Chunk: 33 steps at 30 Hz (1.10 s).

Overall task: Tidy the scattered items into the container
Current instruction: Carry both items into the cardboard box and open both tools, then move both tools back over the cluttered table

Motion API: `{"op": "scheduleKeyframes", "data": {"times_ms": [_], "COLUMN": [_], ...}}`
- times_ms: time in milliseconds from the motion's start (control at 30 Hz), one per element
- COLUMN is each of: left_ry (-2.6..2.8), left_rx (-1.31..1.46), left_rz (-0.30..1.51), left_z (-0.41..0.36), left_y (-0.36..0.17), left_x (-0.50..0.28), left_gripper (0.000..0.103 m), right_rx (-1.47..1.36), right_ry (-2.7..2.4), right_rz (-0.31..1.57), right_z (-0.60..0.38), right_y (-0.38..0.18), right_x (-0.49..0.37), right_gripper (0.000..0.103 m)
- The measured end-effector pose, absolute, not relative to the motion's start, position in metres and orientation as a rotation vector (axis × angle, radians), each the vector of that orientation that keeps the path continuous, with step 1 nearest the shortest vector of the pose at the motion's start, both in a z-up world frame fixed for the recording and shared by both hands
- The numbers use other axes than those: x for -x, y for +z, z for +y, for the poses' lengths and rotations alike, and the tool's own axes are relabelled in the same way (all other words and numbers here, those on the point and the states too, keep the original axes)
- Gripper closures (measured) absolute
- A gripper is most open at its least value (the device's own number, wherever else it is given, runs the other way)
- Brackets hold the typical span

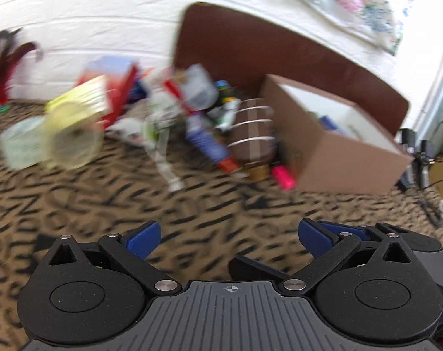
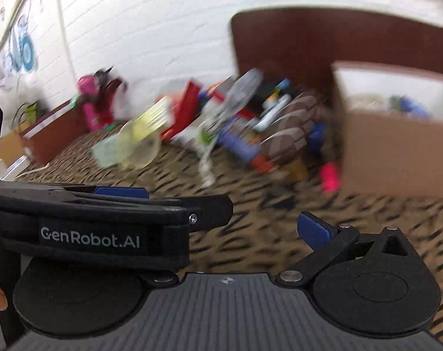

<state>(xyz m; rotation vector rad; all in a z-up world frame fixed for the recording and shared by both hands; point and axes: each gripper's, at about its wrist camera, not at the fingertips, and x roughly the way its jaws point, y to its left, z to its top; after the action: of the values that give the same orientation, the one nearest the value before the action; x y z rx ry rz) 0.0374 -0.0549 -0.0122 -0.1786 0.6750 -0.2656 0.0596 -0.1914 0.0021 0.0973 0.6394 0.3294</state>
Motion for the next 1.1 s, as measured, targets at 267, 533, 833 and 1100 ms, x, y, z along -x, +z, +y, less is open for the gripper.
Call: {"op": "scheduleKeyframes", "data": {"times_ms": [267,533,833,1100], "left_ry": [-0.202,-0.303,-0.307,-0.286], "left_rx": [0.255,0.258,0.325,0.321], "left_rz": [0.655,0.612,0.658,0.695], "left_z": [-0.001,-0.024,-0.052,-0.065], "left_y": [-0.017,-0.002,-0.02,-0.03], "left_x": [-0.051,-0.114,-0.192,-0.23], "left_gripper": [0.0,0.007,0.02,0.063], "right_rx": [-0.036,-0.105,-0.182,-0.305], "right_ry": [0.246,0.119,0.065,0.077], "right_rz": [0.651,0.612,0.61,0.596], "right_z": [-0.157,-0.185,-0.215,-0.236], "right_y": [-0.007,-0.006,-0.018,-0.028], "right_x": [-0.07,-0.105,-0.16,-0.201], "right_gripper": [0.0,0.004,0.023,0.039]}}
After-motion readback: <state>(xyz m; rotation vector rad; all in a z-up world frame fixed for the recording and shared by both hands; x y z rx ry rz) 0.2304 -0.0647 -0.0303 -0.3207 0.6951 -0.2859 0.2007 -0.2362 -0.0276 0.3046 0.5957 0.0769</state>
